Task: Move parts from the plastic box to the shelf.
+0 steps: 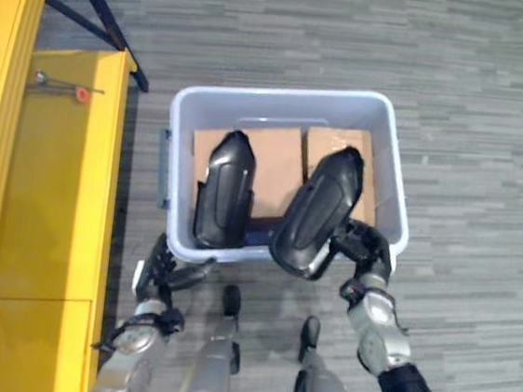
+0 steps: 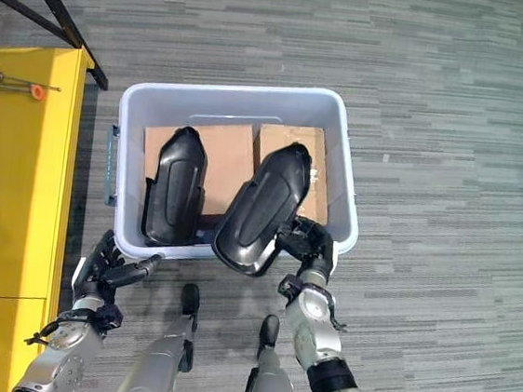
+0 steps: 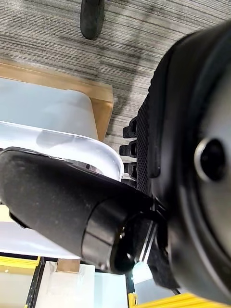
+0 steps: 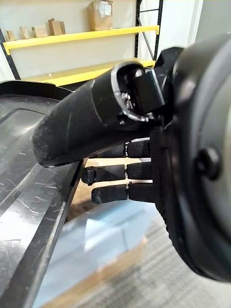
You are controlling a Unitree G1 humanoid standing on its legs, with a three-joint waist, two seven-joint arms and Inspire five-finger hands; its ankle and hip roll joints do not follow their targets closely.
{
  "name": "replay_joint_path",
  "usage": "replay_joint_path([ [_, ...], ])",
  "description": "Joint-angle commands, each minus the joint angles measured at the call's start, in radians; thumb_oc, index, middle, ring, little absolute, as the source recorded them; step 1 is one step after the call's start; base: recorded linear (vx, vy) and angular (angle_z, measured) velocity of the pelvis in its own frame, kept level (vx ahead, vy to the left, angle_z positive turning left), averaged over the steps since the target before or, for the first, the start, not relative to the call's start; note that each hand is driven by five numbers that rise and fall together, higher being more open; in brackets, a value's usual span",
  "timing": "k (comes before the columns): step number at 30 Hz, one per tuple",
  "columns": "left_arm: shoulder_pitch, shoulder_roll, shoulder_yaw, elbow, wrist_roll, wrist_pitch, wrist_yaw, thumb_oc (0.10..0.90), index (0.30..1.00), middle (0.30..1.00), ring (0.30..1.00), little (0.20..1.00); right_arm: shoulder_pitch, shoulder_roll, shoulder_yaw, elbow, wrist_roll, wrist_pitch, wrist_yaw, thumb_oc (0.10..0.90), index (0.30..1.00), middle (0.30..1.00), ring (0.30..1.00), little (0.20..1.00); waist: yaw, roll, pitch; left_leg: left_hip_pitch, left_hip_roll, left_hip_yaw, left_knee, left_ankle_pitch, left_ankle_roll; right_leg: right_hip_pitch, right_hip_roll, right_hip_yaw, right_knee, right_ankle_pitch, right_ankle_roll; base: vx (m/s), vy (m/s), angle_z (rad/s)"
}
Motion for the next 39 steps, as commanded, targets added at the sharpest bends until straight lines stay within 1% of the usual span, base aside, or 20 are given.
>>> replay_joint_path([
  [1, -0.003, 0.007, -0.026, -0.079, 0.054, -0.062, -0.09, 0.9, 1.0, 1.0, 1.0, 1.0, -0.032, -0.028, -0.004, -0.102, 0.022, -0.12, 0.128, 0.4, 0.3, 0.3, 0.3, 0.3, -0.018, 0.018, -0.176, 0.056, 0.103, -0.029, 0.016, -0.08, -0.052, -0.024, -0.029, -0.013, 0.073, -0.074, 0.019, 0.07, -0.081, -0.07],
  [3, 0.014, 0.005, -0.013, -0.081, 0.061, -0.058, -0.101, 0.9, 1.0, 1.0, 1.0, 1.0, 0.016, -0.038, -0.006, -0.154, 0.045, -0.122, 0.156, 0.4, 0.3, 0.3, 0.3, 0.3, -0.021, 0.015, -0.199, 0.078, 0.111, -0.029, -0.001, -0.07, -0.056, -0.005, -0.021, -0.018, 0.07, -0.079, 0.017, 0.06, -0.084, -0.05],
  [6, 0.049, -0.002, 0.012, -0.077, 0.084, -0.051, -0.12, 0.9, 1.0, 1.0, 1.0, 1.0, 0.082, -0.074, -0.018, -0.221, 0.046, -0.117, 0.203, 0.4, 0.3, 0.3, 0.3, 0.3, -0.024, 0.012, -0.239, 0.118, 0.14, -0.037, -0.016, -0.055, -0.067, 0.027, 0.005, -0.032, 0.115, -0.13, 0.001, 0.05, -0.122, 0.04],
  [9, 0.063, -0.005, 0.018, -0.074, 0.099, -0.048, -0.129, 0.9, 1.0, 1.0, 1.0, 1.0, 0.104, -0.089, -0.021, -0.254, 0.061, -0.119, 0.228, 0.4, 0.3, 0.3, 0.3, 0.3, -0.026, 0.013, -0.247, 0.13, 0.154, -0.043, -0.015, -0.049, -0.071, 0.037, 0.019, -0.034, 0.144, -0.158, -0.009, 0.01, -0.104, 0.17],
  [11, 0.079, -0.015, 0.032, -0.06, 0.106, -0.044, -0.137, 0.9, 1.0, 1.0, 1.0, 1.0, 0.091, -0.111, -0.002, -0.262, 0.071, -0.111, 0.256, 0.4, 0.3, 0.3, 0.3, 0.3, -0.015, 0.016, -0.265, 0.151, 0.18, -0.051, -0.011, -0.033, -0.083, 0.051, 0.052, -0.046, 0.189, -0.201, -0.032, 0.0, -0.199, 0.05],
  [13, 0.08, -0.019, 0.036, -0.058, 0.101, -0.042, -0.139, 0.9, 1.0, 1.0, 1.0, 1.0, 0.081, -0.113, 0.01, -0.267, 0.116, -0.111, 0.274, 0.4, 0.3, 0.3, 0.3, 0.3, -0.013, 0.017, -0.269, 0.155, 0.197, -0.054, -0.009, -0.017, -0.091, 0.052, 0.07, -0.049, 0.207, -0.219, -0.047, -0.03, -0.192, 0.1],
  [17, 0.083, -0.041, 0.053, -0.059, 0.081, -0.042, -0.132, 0.9, 1.0, 1.0, 1.0, 1.0, 0.025, -0.157, 0.047, -0.315, 0.164, -0.109, 0.308, 0.4, 0.3, 0.3, 0.3, 0.3, 0.005, 0.023, -0.261, 0.153, 0.252, -0.075, -0.009, 0.061, -0.11, 0.03, 0.123, -0.072, 0.275, -0.257, -0.087, -0.09, -0.256, 0.01],
  [18, 0.068, -0.049, 0.052, -0.058, 0.065, -0.049, -0.125, 0.9, 1.0, 1.0, 1.0, 1.0, -0.037, -0.187, 0.068, -0.319, 0.171, -0.11, 0.311, 0.4, 0.3, 0.3, 0.3, 0.3, 0.02, 0.036, -0.233, 0.125, 0.271, -0.096, -0.016, 0.136, -0.13, 0.008, 0.135, -0.102, 0.301, -0.269, -0.104, -0.2, -0.237, 0.29],
  [20, 0.047, -0.056, 0.048, -0.04, 0.06, -0.05, -0.121, 0.9, 1.0, 1.0, 1.0, 1.0, -0.04, -0.208, 0.062, -0.352, 0.178, -0.116, 0.317, 0.4, 0.3, 0.3, 0.3, 0.3, 0.023, 0.038, -0.206, 0.075, 0.267, -0.069, -0.024, 0.19, -0.13, -0.002, 0.116, -0.157, 0.302, -0.268, -0.116, -0.24, -0.192, 0.64],
  [21, 0.035, -0.057, 0.046, -0.03, 0.062, -0.051, -0.124, 0.9, 1.0, 1.0, 1.0, 1.0, -0.025, -0.217, 0.049, -0.369, 0.171, -0.119, 0.317, 0.4, 0.3, 0.3, 0.3, 0.3, 0.019, 0.029, -0.195, 0.074, 0.253, -0.02, 0.012, 0.162, -0.116, 0.002, 0.098, -0.179, 0.291, -0.259, -0.121, -0.2, -0.127, 1.08],
  [22, 0.033, -0.057, 0.044, -0.027, 0.061, -0.053, -0.128, 0.9, 1.0, 1.0, 1.0, 1.0, -0.014, -0.219, 0.043, -0.37, 0.166, -0.119, 0.315, 0.4, 0.3, 0.3, 0.3, 0.3, 0.016, 0.024, -0.193, 0.073, 0.243, -0.007, 0.044, 0.134, -0.106, 0.002, 0.085, -0.194, 0.28, -0.249, -0.12, -0.21, -0.118, 1.35],
  [23, 0.034, -0.063, 0.043, -0.033, 0.061, -0.061, -0.13, 0.9, 1.0, 1.0, 1.0, 1.0, 0.012, -0.217, 0.031, -0.381, 0.16, -0.122, 0.315, 0.4, 0.3, 0.3, 0.3, 0.3, 0.008, 0.013, -0.195, 0.077, 0.22, 0.0, 0.122, 0.058, -0.093, -0.002, 0.061, -0.217, 0.254, -0.222, -0.116, -0.17, -0.104, 1.42],
  [24, 0.041, -0.079, 0.052, -0.037, 0.057, -0.065, -0.135, 0.9, 1.0, 1.0, 1.0, 1.0, 0.06, -0.207, 0.016, -0.389, 0.158, -0.124, 0.321, 0.4, 0.3, 0.3, 0.3, 0.3, -0.003, 0.003, -0.209, 0.126, 0.203, 0.018, 0.225, -0.05, -0.092, 0.02, 0.036, -0.255, 0.205, -0.211, -0.108, -0.12, -0.084, 1.36],
  [25, 0.042, -0.079, 0.052, -0.038, 0.057, -0.065, -0.135, 0.9, 1.0, 1.0, 1.0, 1.0, 0.06, -0.207, 0.016, -0.389, 0.158, -0.124, 0.321, 0.4, 0.3, 0.3, 0.3, 0.3, -0.003, 0.004, -0.208, 0.126, 0.204, 0.017, 0.229, -0.054, -0.093, 0.023, 0.037, -0.255, 0.205, -0.212, -0.108, -0.06, -0.02, 1.31],
  [26, 0.042, -0.086, 0.06, -0.039, 0.055, -0.065, -0.136, 0.9, 1.0, 1.0, 1.0, 1.0, 0.088, -0.19, 0.008, -0.385, 0.175, -0.126, 0.317, 0.4, 0.3, 0.3, 0.3, 0.3, -0.013, 0.006, -0.225, 0.165, 0.214, 0.059, 0.277, -0.086, -0.091, 0.03, 0.024, -0.303, 0.194, -0.206, -0.108, -0.04, 0.022, 1.21],
  [28, 0.046, -0.09, 0.063, -0.042, 0.055, -0.065, -0.138, 0.9, 1.0, 1.0, 1.0, 1.0, 0.107, -0.182, 0.0, -0.388, 0.176, -0.122, 0.316, 0.4, 0.3, 0.3, 0.3, 0.3, -0.02, 0.012, -0.235, 0.199, 0.213, 0.073, 0.265, -0.106, -0.093, 0.031, 0.018, -0.323, 0.193, -0.203, -0.104, -0.01, 0.091, 1.11],
  [32, 0.079, -0.099, 0.063, -0.048, 0.065, -0.056, -0.155, 0.9, 1.0, 1.0, 1.0, 1.0, 0.178, -0.183, -0.046, -0.42, 0.169, -0.111, 0.322, 0.4, 0.3, 0.3, 0.3, 0.3, -0.034, 0.043, -0.28, 0.257, 0.175, 0.108, 0.079, -0.145, -0.086, 0.039, -0.027, -0.378, 0.204, -0.172, -0.066, 0.03, 0.223, 0.67],
  [33, 0.091, -0.096, 0.071, -0.049, 0.075, -0.055, -0.159, 0.9, 1.0, 1.0, 1.0, 1.0, 0.195, -0.18, -0.056, -0.426, 0.152, -0.108, 0.325, 0.4, 0.3, 0.3, 0.3, 0.3, -0.028, 0.054, -0.298, 0.276, 0.153, 0.094, 0.017, -0.152, -0.076, 0.041, -0.044, -0.388, 0.201, -0.157, -0.052, 0.03, 0.221, 0.87],
  [36, 0.103, -0.088, 0.083, -0.062, 0.082, -0.055, -0.162, 0.9, 1.0, 1.0, 1.0, 1.0, 0.207, -0.17, -0.064, -0.431, 0.149, -0.103, 0.329, 0.4, 0.3, 0.3, 0.3, 0.3, -0.019, 0.057, -0.31, 0.287, 0.125, 0.08, -0.018, -0.153, -0.063, 0.046, -0.073, -0.408, 0.193, -0.127, -0.031, -0.01, 0.223, 0.14],
  [39, 0.119, -0.086, 0.097, -0.07, 0.088, -0.058, -0.164, 0.9, 1.0, 1.0, 1.0, 1.0, 0.211, -0.155, -0.064, -0.425, 0.137, -0.095, 0.331, 0.4, 0.3, 0.3, 0.3, 0.3, -0.001, 0.049, -0.316, 0.282, 0.089, 0.063, -0.026, -0.172, -0.043, 0.056, -0.11, -0.428, 0.179, -0.086, -0.003, -0.03, 0.22, 0.23],
])
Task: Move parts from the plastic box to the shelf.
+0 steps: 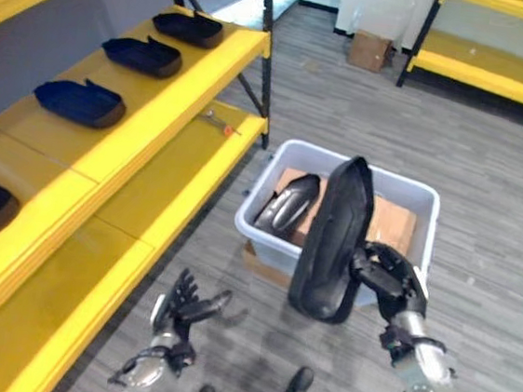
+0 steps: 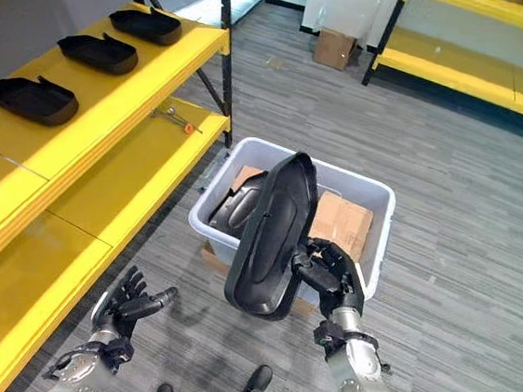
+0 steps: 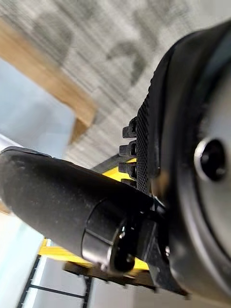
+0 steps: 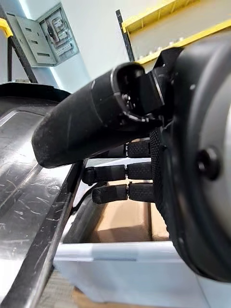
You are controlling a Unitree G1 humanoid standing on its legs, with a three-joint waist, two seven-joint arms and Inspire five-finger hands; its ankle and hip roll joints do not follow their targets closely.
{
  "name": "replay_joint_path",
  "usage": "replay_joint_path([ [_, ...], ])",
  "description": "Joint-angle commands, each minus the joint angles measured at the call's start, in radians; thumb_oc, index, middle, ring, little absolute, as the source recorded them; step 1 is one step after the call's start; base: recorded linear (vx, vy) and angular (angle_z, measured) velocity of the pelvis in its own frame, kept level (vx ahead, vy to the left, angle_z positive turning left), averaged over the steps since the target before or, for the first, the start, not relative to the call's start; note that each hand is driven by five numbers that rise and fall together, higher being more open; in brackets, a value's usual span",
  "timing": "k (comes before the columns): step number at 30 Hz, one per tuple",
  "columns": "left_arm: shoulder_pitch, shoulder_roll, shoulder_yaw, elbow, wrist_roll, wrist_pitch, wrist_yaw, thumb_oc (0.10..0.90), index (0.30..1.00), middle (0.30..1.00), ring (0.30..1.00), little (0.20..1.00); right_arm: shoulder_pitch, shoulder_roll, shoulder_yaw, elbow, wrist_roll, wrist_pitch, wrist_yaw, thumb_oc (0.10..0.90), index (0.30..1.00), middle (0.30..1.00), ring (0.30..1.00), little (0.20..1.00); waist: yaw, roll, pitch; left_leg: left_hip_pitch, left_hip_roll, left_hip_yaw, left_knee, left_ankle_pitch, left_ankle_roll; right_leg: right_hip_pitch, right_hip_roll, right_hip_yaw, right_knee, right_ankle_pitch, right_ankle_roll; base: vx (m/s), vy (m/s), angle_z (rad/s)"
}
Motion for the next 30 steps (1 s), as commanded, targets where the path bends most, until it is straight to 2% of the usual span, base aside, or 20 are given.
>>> replay_joint_path([
  [1, -0.006, 0.08, 0.053, -0.1, 0.04, -0.087, -0.006, 0.9, 1.0, 1.0, 1.0, 1.0, -0.092, 0.038, -0.001, -0.123, -0.017, -0.09, 0.052, 0.4, 0.3, 0.3, 0.3, 0.3, 0.039, -0.034, -0.117, -0.035, -0.034, -0.032, -0.026, 0.028, 0.05, 0.054, -0.128, 0.101, 0.027, -0.027, 0.122, -0.04, 0.203, 0.32],
  [9, 0.044, 0.074, 0.095, -0.113, 0.058, -0.087, -0.002, 0.9, 1.0, 1.0, 1.0, 1.0, -0.122, 0.084, 0.037, -0.096, -0.036, -0.054, 0.061, 0.4, 0.3, 0.3, 0.3, 0.3, 0.094, -0.067, -0.124, -0.023, -0.159, -0.109, -0.027, -0.019, 0.126, 0.071, -0.212, 0.146, 0.007, 0.055, 0.18, -0.04, 0.227, 0.29],
  [14, 0.043, 0.094, 0.107, -0.116, 0.087, -0.085, 0.005, 0.9, 1.0, 1.0, 1.0, 1.0, -0.114, 0.11, 0.046, -0.086, -0.041, -0.048, 0.062, 0.4, 0.3, 0.3, 0.3, 0.3, 0.112, -0.083, -0.124, -0.01, -0.201, -0.137, -0.027, -0.029, 0.157, 0.075, -0.251, 0.162, 0.05, 0.078, 0.197, 0.0, 0.15, 0.26],
  [16, 0.034, 0.104, 0.105, -0.107, 0.092, -0.085, 0.008, 0.9, 1.0, 1.0, 1.0, 1.0, -0.105, 0.115, 0.048, -0.086, -0.043, -0.046, 0.062, 0.4, 0.3, 0.3, 0.3, 0.3, 0.108, -0.088, -0.117, -0.001, -0.211, -0.144, -0.029, -0.031, 0.168, 0.058, -0.259, 0.207, 0.111, 0.085, 0.193, -0.03, 0.151, 0.02],
  [18, 0.009, 0.123, 0.096, -0.094, 0.097, -0.09, 0.015, 0.9, 1.0, 1.0, 1.0, 1.0, -0.099, 0.12, 0.052, -0.093, -0.038, -0.045, 0.061, 0.4, 0.3, 0.3, 0.3, 0.3, 0.081, -0.09, -0.106, -0.021, -0.219, -0.165, -0.029, -0.004, 0.181, -0.001, -0.216, 0.352, 0.138, 0.118, 0.165, -0.1, 0.101, 0.12],
  [19, 0.0, 0.128, 0.085, -0.084, 0.099, -0.091, 0.017, 0.9, 1.0, 1.0, 1.0, 1.0, -0.095, 0.119, 0.053, -0.096, -0.036, -0.047, 0.061, 0.4, 0.3, 0.3, 0.3, 0.3, 0.064, -0.086, -0.103, -0.024, -0.216, -0.183, -0.029, 0.003, 0.181, -0.031, -0.151, 0.456, 0.155, 0.091, 0.15, -0.02, 0.063, 0.39],
  [21, -0.012, 0.135, 0.071, -0.079, 0.093, -0.091, 0.012, 0.9, 1.0, 1.0, 1.0, 1.0, -0.084, 0.109, 0.054, -0.103, -0.027, -0.045, 0.069, 0.4, 0.3, 0.3, 0.3, 0.3, 0.027, -0.083, -0.099, -0.026, -0.207, -0.223, -0.029, 0.017, 0.184, -0.068, 0.021, 0.62, 0.2, -0.026, 0.118, 0.03, 0.03, 0.41],
  [22, -0.009, 0.134, 0.064, -0.085, 0.092, -0.088, 0.003, 0.9, 1.0, 1.0, 1.0, 1.0, -0.072, 0.101, 0.051, -0.105, -0.018, -0.043, 0.075, 0.4, 0.3, 0.3, 0.3, 0.3, 0.018, -0.088, -0.104, -0.034, -0.209, -0.232, -0.029, 0.023, 0.185, -0.071, 0.077, 0.65, 0.193, -0.057, 0.106, 0.05, -0.019, 0.65],
  [23, 0.0, 0.129, 0.059, -0.089, 0.094, -0.081, -0.006, 0.9, 1.0, 1.0, 1.0, 1.0, -0.05, 0.09, 0.046, -0.116, -0.008, -0.042, 0.088, 0.4, 0.3, 0.3, 0.3, 0.3, 0.012, -0.098, -0.109, -0.042, -0.22, -0.249, -0.029, 0.028, 0.187, -0.068, 0.137, 0.645, 0.19, -0.091, 0.078, 0.03, -0.023, 0.71],
  [25, 0.006, 0.123, 0.057, -0.091, 0.095, -0.08, -0.01, 0.9, 1.0, 1.0, 1.0, 1.0, -0.043, 0.084, 0.044, -0.12, -0.006, -0.041, 0.093, 0.4, 0.3, 0.3, 0.3, 0.3, 0.007, -0.102, -0.115, -0.046, -0.226, -0.258, -0.029, 0.031, 0.185, -0.054, 0.154, 0.634, 0.163, -0.099, 0.066, 0.02, -0.053, 0.53],
  [27, 0.01, 0.119, 0.056, -0.091, 0.095, -0.08, -0.011, 0.9, 1.0, 1.0, 1.0, 1.0, -0.034, 0.077, 0.039, -0.131, -0.01, -0.045, 0.092, 0.4, 0.3, 0.3, 0.3, 0.3, 0.001, -0.108, -0.118, -0.055, -0.234, -0.274, -0.022, 0.033, 0.182, -0.044, 0.182, 0.668, 0.11, -0.094, 0.055, 0.03, -0.087, 0.28],
  [30, 0.005, 0.109, 0.058, -0.096, 0.086, -0.092, -0.004, 0.9, 1.0, 1.0, 1.0, 1.0, -0.039, 0.053, 0.034, -0.132, -0.028, -0.05, 0.094, 0.4, 0.3, 0.3, 0.3, 0.3, 0.005, -0.109, -0.124, -0.071, -0.236, -0.284, -0.001, 0.031, 0.17, -0.005, 0.182, 0.689, 0.025, -0.072, 0.055, 0.02, -0.106, 0.23],
])
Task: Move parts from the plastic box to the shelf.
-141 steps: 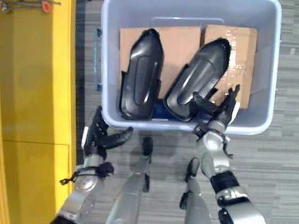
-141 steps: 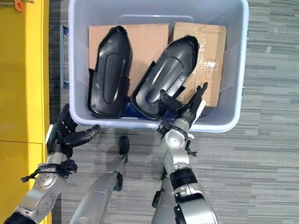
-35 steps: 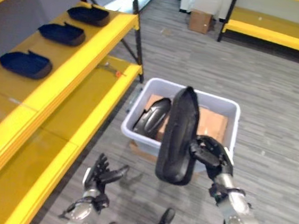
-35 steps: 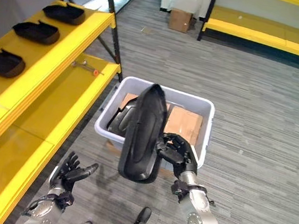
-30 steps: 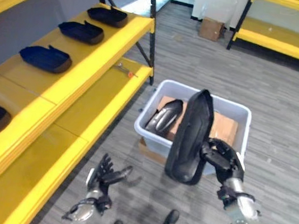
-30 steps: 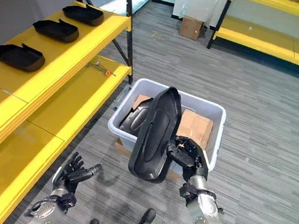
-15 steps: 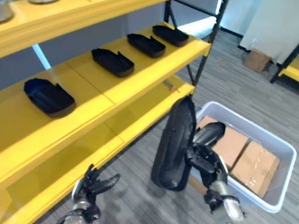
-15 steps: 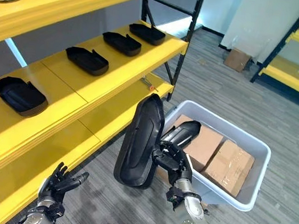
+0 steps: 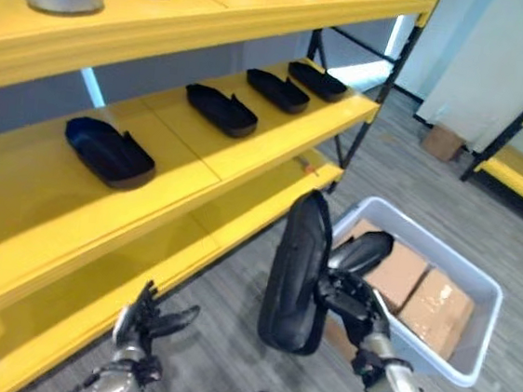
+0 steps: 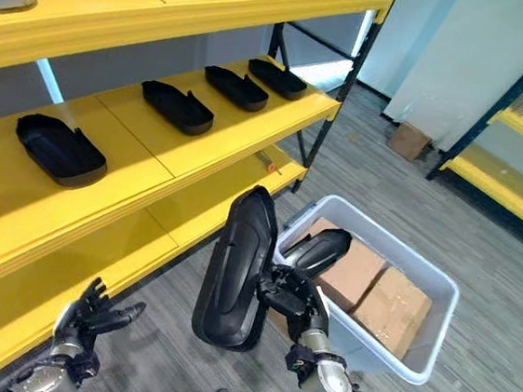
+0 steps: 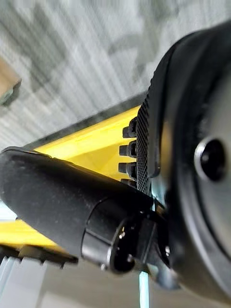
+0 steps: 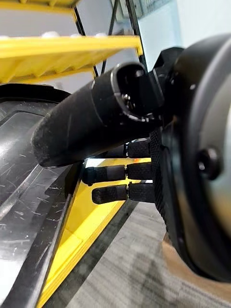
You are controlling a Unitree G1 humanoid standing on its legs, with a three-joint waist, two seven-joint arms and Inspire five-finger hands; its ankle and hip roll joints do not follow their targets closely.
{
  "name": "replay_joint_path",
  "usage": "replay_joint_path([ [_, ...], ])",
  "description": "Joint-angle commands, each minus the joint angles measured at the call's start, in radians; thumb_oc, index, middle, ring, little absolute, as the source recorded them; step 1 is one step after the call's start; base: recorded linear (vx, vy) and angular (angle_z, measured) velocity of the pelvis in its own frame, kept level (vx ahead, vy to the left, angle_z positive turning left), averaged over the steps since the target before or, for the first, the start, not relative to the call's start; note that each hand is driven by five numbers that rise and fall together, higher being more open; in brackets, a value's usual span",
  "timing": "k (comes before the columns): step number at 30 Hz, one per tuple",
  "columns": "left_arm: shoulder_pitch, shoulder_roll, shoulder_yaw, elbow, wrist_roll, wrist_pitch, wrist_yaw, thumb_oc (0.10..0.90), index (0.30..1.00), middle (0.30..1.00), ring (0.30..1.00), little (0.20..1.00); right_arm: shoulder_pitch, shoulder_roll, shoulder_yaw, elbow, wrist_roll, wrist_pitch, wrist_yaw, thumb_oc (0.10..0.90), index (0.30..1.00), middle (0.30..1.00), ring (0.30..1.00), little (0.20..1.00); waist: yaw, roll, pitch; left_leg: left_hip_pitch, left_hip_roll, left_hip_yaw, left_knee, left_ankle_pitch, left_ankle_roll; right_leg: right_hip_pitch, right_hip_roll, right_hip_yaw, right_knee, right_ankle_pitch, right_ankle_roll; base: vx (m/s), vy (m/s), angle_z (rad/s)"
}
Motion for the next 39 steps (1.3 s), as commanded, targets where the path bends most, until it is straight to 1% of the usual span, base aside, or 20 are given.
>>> replay_joint_path([
  [1, -0.072, 0.023, 0.014, -0.104, 0.008, -0.1, -0.013, 0.9, 1.0, 1.0, 1.0, 1.0, -0.11, -0.02, -0.059, -0.144, 0.012, -0.113, 0.045, 0.4, 0.3, 0.3, 0.3, 0.3, -0.006, 0.004, -0.056, -0.003, -0.015, -0.001, -0.022, -0.005, 0.008, 0.007, 0.009, 0.011, 0.009, -0.034, 0.049, 0.05, -0.109, 0.14],
  [6, -0.087, 0.019, -0.001, -0.106, 0.0, -0.099, -0.013, 0.9, 1.0, 1.0, 1.0, 1.0, -0.102, -0.033, -0.088, -0.152, 0.02, -0.125, 0.042, 0.4, 0.3, 0.3, 0.3, 0.3, -0.008, 0.01, -0.044, -0.052, -0.006, -0.028, 0.057, -0.016, -0.018, 0.027, -0.009, -0.056, -0.009, -0.043, 0.034, 0.0, -0.126, 0.24],
  [9, -0.105, 0.017, -0.023, -0.092, -0.006, -0.095, -0.015, 0.9, 1.0, 1.0, 1.0, 1.0, -0.101, -0.052, -0.107, -0.155, 0.019, -0.132, 0.031, 0.4, 0.3, 0.3, 0.3, 0.3, -0.008, 0.013, -0.013, -0.102, -0.032, -0.049, 0.16, -0.036, -0.036, 0.03, -0.028, -0.109, 0.01, -0.053, 0.018, -0.04, -0.062, 0.72],
  [11, -0.106, 0.019, -0.031, -0.103, -0.007, -0.092, -0.022, 0.9, 1.0, 1.0, 1.0, 1.0, -0.092, -0.06, -0.132, -0.166, 0.008, -0.141, 0.022, 0.4, 0.3, 0.3, 0.3, 0.3, -0.016, 0.008, 0.0, -0.123, -0.013, 0.019, 0.205, -0.047, -0.049, 0.032, -0.048, -0.149, 0.011, -0.052, 0.017, -0.03, -0.024, 0.55],
  [12, -0.106, 0.019, -0.031, -0.103, -0.007, -0.092, -0.022, 0.9, 1.0, 1.0, 1.0, 1.0, -0.092, -0.06, -0.133, -0.166, 0.008, -0.141, 0.022, 0.4, 0.3, 0.3, 0.3, 0.3, -0.015, 0.009, 0.0, -0.124, -0.012, 0.02, 0.208, -0.049, -0.049, 0.032, -0.047, -0.149, 0.012, -0.053, 0.017, -0.03, 0.015, 0.95],
  [13, -0.111, 0.017, -0.031, -0.103, -0.011, -0.09, -0.024, 0.9, 1.0, 1.0, 1.0, 1.0, -0.094, -0.064, -0.141, -0.168, 0.004, -0.147, 0.014, 0.4, 0.3, 0.3, 0.3, 0.3, -0.025, -0.002, 0.004, -0.127, 0.04, 0.09, 0.223, -0.06, -0.049, 0.031, -0.066, -0.163, 0.013, -0.05, 0.019, -0.01, 0.062, 0.99],
  [14, -0.098, 0.012, -0.02, -0.107, -0.015, -0.089, -0.024, 0.9, 1.0, 1.0, 1.0, 1.0, -0.078, -0.056, -0.143, -0.166, 0.0, -0.147, 0.006, 0.4, 0.3, 0.3, 0.3, 0.3, -0.028, -0.013, -0.005, -0.093, 0.166, 0.146, 0.172, -0.034, -0.063, 0.039, -0.092, -0.175, 0.004, -0.052, 0.026, 0.0, 0.058, 0.69],
  [15, -0.097, 0.012, -0.02, -0.108, -0.015, -0.089, -0.024, 0.9, 1.0, 1.0, 1.0, 1.0, -0.077, -0.056, -0.143, -0.167, 0.0, -0.146, 0.006, 0.4, 0.3, 0.3, 0.3, 0.3, -0.028, -0.013, -0.005, -0.09, 0.167, 0.146, 0.169, -0.032, -0.064, 0.04, -0.091, -0.176, 0.004, -0.053, 0.025, 0.01, 0.079, 0.45],
  [17, -0.099, 0.011, -0.015, -0.099, -0.015, -0.087, -0.012, 0.9, 1.0, 1.0, 1.0, 1.0, -0.06, -0.056, -0.146, -0.168, 0.007, -0.151, 0.002, 0.4, 0.3, 0.3, 0.3, 0.3, -0.036, -0.008, -0.016, -0.092, 0.28, 0.163, 0.108, 0.065, -0.095, 0.032, -0.106, -0.205, 0.016, -0.069, 0.025, 0.01, 0.086, 0.31],
  [19, -0.114, 0.011, -0.018, -0.091, -0.022, -0.086, -0.006, 0.9, 1.0, 1.0, 1.0, 1.0, -0.055, -0.057, -0.146, -0.165, 0.012, -0.153, -0.005, 0.4, 0.3, 0.3, 0.3, 0.3, -0.046, 0.013, -0.027, -0.076, 0.364, 0.175, 0.018, 0.165, -0.132, 0.028, -0.113, -0.237, 0.033, -0.091, 0.027, 0.04, 0.175, 0.39],
  [20, -0.122, 0.01, -0.021, -0.089, -0.023, -0.086, -0.005, 0.9, 1.0, 1.0, 1.0, 1.0, -0.059, -0.056, -0.147, -0.158, 0.01, -0.155, -0.012, 0.4, 0.3, 0.3, 0.3, 0.3, -0.05, 0.031, -0.033, -0.067, 0.393, 0.186, -0.032, 0.209, -0.153, 0.03, -0.116, -0.256, 0.04, -0.102, 0.031, 0.05, 0.225, 0.61],
  [21, -0.13, 0.006, -0.027, -0.086, -0.02, -0.085, -0.007, 0.9, 1.0, 1.0, 1.0, 1.0, -0.061, -0.058, -0.15, -0.157, 0.01, -0.157, -0.016, 0.4, 0.3, 0.3, 0.3, 0.3, -0.057, 0.047, -0.039, -0.074, 0.403, 0.208, -0.045, 0.224, -0.168, 0.032, -0.123, -0.278, 0.046, -0.104, 0.034, 0.05, 0.23, 0.73],
  [23, -0.149, 0.006, -0.04, -0.084, -0.017, -0.086, -0.018, 0.9, 1.0, 1.0, 1.0, 1.0, -0.066, -0.052, -0.153, -0.161, 0.008, -0.161, -0.019, 0.4, 0.3, 0.3, 0.3, 0.3, -0.064, 0.07, -0.052, -0.067, 0.403, 0.247, -0.045, 0.191, -0.182, 0.045, -0.143, -0.305, 0.054, -0.103, 0.046, 0.05, 0.254, 0.64],
  [25, -0.16, 0.007, -0.05, -0.09, -0.02, -0.089, -0.027, 0.9, 1.0, 1.0, 1.0, 1.0, -0.071, -0.044, -0.151, -0.172, 0.002, -0.161, -0.022, 0.4, 0.3, 0.3, 0.3, 0.3, -0.062, 0.086, -0.063, -0.058, 0.387, 0.239, -0.045, 0.166, -0.181, 0.049, -0.163, -0.316, 0.057, -0.096, 0.053, 0.08, 0.286, 0.43],
  [27, -0.181, 0.012, -0.065, -0.083, -0.015, -0.094, -0.03, 0.9, 1.0, 1.0, 1.0, 1.0, -0.071, -0.027, -0.153, -0.171, -0.004, -0.162, -0.023, 0.4, 0.3, 0.3, 0.3, 0.3, -0.054, 0.09, -0.065, -0.049, 0.353, 0.232, -0.045, 0.148, -0.171, 0.075, -0.206, -0.326, 0.048, -0.081, 0.075, 0.1, 0.294, 0.36],
  [28, -0.181, 0.012, -0.065, -0.083, -0.015, -0.094, -0.03, 0.9, 1.0, 1.0, 1.0, 1.0, -0.071, -0.027, -0.153, -0.171, -0.004, -0.162, -0.023, 0.4, 0.3, 0.3, 0.3, 0.3, -0.055, 0.089, -0.064, -0.048, 0.352, 0.232, -0.045, 0.147, -0.171, 0.077, -0.207, -0.327, 0.048, -0.08, 0.075, 0.1, 0.307, 0.74],
  [30, -0.164, 0.04, -0.063, -0.112, -0.01, -0.09, -0.04, 0.9, 1.0, 1.0, 1.0, 1.0, -0.05, -0.007, -0.156, -0.192, -0.015, -0.15, -0.015, 0.4, 0.3, 0.3, 0.3, 0.3, -0.041, 0.062, -0.072, -0.051, 0.264, 0.219, -0.015, 0.085, -0.131, 0.115, -0.28, -0.332, 0.032, -0.041, 0.113, 0.15, 0.397, 0.67],
  [32, -0.157, 0.052, -0.049, -0.101, -0.003, -0.087, -0.037, 0.9, 1.0, 1.0, 1.0, 1.0, -0.051, 0.005, -0.148, -0.193, -0.021, -0.141, -0.011, 0.4, 0.3, 0.3, 0.3, 0.3, -0.033, 0.041, -0.077, -0.047, 0.21, 0.218, -0.016, 0.052, -0.106, 0.119, -0.32, -0.329, 0.023, -0.004, 0.142, 0.12, 0.346, 0.46],
  [36, -0.134, 0.06, -0.004, -0.101, 0.023, -0.086, -0.016, 0.9, 1.0, 1.0, 1.0, 1.0, -0.084, -0.009, -0.132, -0.252, -0.049, -0.136, 0.002, 0.4, 0.3, 0.3, 0.3, 0.3, -0.011, -0.005, -0.091, -0.024, 0.157, 0.249, -0.044, 0.021, -0.069, 0.101, -0.354, -0.293, -0.006, 0.064, 0.181, 0.08, 0.246, -0.13],
  [39, -0.12, 0.052, 0.012, -0.103, 0.028, -0.085, -0.014, 0.9, 1.0, 1.0, 1.0, 1.0, -0.092, -0.031, -0.149, -0.31, -0.087, -0.137, 0.01, 0.4, 0.3, 0.3, 0.3, 0.3, -0.005, -0.033, -0.1, -0.015, 0.147, 0.256, -0.045, 0.006, -0.061, 0.103, -0.358, -0.287, -0.014, 0.082, 0.193, 0.04, 0.067, -0.25],
])
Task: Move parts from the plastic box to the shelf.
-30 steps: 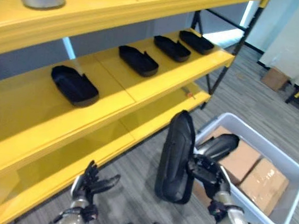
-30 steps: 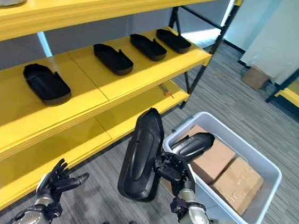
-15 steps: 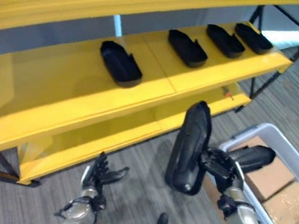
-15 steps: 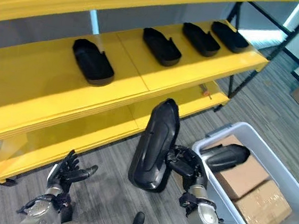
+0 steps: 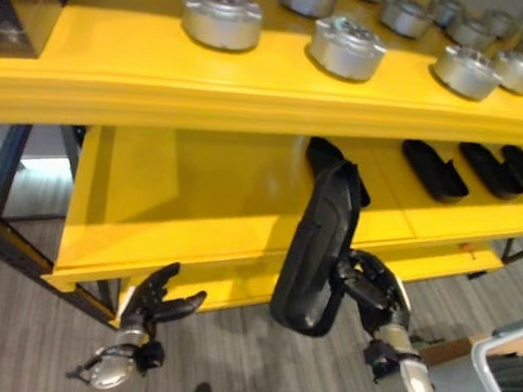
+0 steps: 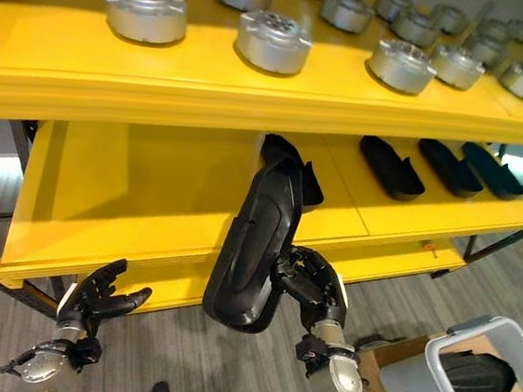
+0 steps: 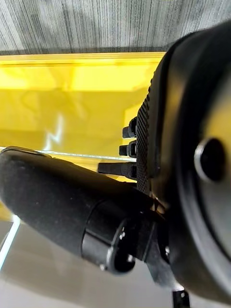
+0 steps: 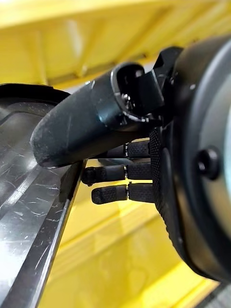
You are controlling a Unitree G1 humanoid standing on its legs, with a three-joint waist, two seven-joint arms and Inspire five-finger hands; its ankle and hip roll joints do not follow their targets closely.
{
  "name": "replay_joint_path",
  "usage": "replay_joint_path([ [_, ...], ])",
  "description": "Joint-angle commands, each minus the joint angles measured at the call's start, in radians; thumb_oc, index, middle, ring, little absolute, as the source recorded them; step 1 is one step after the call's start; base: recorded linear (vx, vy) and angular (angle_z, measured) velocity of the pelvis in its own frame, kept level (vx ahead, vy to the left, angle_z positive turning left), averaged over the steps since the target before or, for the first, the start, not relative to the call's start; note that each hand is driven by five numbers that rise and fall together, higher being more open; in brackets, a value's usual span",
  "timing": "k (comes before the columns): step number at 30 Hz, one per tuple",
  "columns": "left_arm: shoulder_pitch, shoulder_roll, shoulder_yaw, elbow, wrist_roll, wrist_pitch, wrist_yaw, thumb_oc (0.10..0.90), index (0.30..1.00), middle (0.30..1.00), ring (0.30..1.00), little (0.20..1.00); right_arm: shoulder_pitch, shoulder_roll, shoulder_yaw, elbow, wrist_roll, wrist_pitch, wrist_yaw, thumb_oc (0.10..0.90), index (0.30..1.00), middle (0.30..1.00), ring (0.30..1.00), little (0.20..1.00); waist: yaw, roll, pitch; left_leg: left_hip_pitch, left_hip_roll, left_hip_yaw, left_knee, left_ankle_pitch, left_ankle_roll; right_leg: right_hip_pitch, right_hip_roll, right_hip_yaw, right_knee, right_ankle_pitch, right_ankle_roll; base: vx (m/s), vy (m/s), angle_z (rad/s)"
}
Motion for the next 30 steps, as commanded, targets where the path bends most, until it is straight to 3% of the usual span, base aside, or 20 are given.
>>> replay_joint_path([
  [1, -0.052, -0.035, 0.018, -0.073, 0.028, -0.07, -0.008, 0.9, 1.0, 1.0, 1.0, 1.0, -0.105, -0.076, -0.071, -0.115, -0.038, -0.118, 0.039, 0.4, 0.3, 0.3, 0.3, 0.3, -0.011, 0.063, -0.063, 0.017, 0.095, 0.0, -0.008, -0.039, -0.053, 0.002, 0.055, -0.016, 0.004, -0.145, -0.008, 0.03, 0.001, -0.15],
  [4, -0.03, -0.045, 0.012, -0.075, 0.029, -0.065, -0.015, 0.9, 1.0, 1.0, 1.0, 1.0, -0.14, -0.104, -0.044, -0.148, -0.048, -0.114, 0.061, 0.4, 0.3, 0.3, 0.3, 0.3, 0.001, 0.043, -0.074, 0.026, 0.096, -0.001, -0.008, -0.047, -0.051, 0.012, 0.06, -0.017, -0.002, -0.14, -0.004, 0.04, -0.008, -0.07],
  [8, -0.03, -0.042, 0.0, -0.077, 0.015, -0.062, -0.015, 0.9, 1.0, 1.0, 1.0, 1.0, -0.305, -0.123, 0.055, -0.111, -0.069, -0.102, 0.047, 0.4, 0.3, 0.3, 0.3, 0.3, 0.028, 0.035, -0.077, 0.022, 0.1, -0.006, -0.008, -0.046, -0.054, 0.017, 0.064, -0.026, -0.009, -0.137, -0.005, 0.02, -0.007, -0.07],
  [15, -0.061, -0.013, -0.046, -0.091, -0.028, -0.057, -0.006, 0.9, 1.0, 1.0, 1.0, 1.0, -0.557, -0.041, 0.224, 0.083, -0.037, -0.07, 0.009, 0.4, 0.3, 0.3, 0.3, 0.3, 0.102, 0.017, -0.059, 0.006, 0.1, -0.023, -0.001, -0.043, -0.056, 0.036, 0.065, -0.066, -0.03, -0.124, -0.003, 0.02, -0.014, 0.16],
  [24, -0.067, 0.015, -0.047, -0.093, -0.062, -0.06, 0.013, 0.9, 1.0, 1.0, 1.0, 1.0, -0.739, 0.028, 0.264, 0.23, -0.045, -0.06, -0.054, 0.4, 0.3, 0.3, 0.3, 0.3, 0.179, -0.006, -0.027, -0.039, 0.064, -0.044, 0.072, -0.088, -0.029, 0.027, 0.034, -0.065, -0.024, -0.075, 0.013, 0.01, 0.044, 0.08],
  [26, -0.064, 0.027, -0.047, -0.097, -0.065, -0.062, 0.016, 0.9, 1.0, 1.0, 1.0, 1.0, -0.777, 0.051, 0.269, 0.267, -0.044, -0.056, -0.067, 0.4, 0.3, 0.3, 0.3, 0.3, 0.204, -0.012, -0.013, -0.061, 0.037, -0.06, 0.103, -0.114, -0.008, 0.017, 0.012, -0.068, -0.006, -0.049, 0.018, 0.01, 0.166, 0.05],
  [27, -0.068, 0.042, -0.041, -0.102, -0.065, -0.065, 0.021, 0.9, 1.0, 1.0, 1.0, 1.0, -0.801, 0.05, 0.254, 0.282, -0.044, -0.06, -0.081, 0.4, 0.3, 0.3, 0.3, 0.3, 0.219, -0.006, 0.01, -0.075, 0.024, -0.072, 0.129, -0.133, 0.01, -0.005, -0.011, -0.076, 0.065, -0.018, 0.022, 0.01, 0.156, 0.12],
  [30, -0.08, 0.056, -0.044, -0.099, -0.063, -0.068, 0.025, 0.9, 1.0, 1.0, 1.0, 1.0, -0.809, 0.048, 0.244, 0.291, -0.04, -0.061, -0.087, 0.4, 0.3, 0.3, 0.3, 0.3, 0.217, 0.009, 0.032, -0.076, 0.017, -0.084, 0.134, -0.136, 0.027, -0.043, -0.03, -0.06, 0.16, 0.023, 0.014, -0.02, 0.13, 0.3],
])
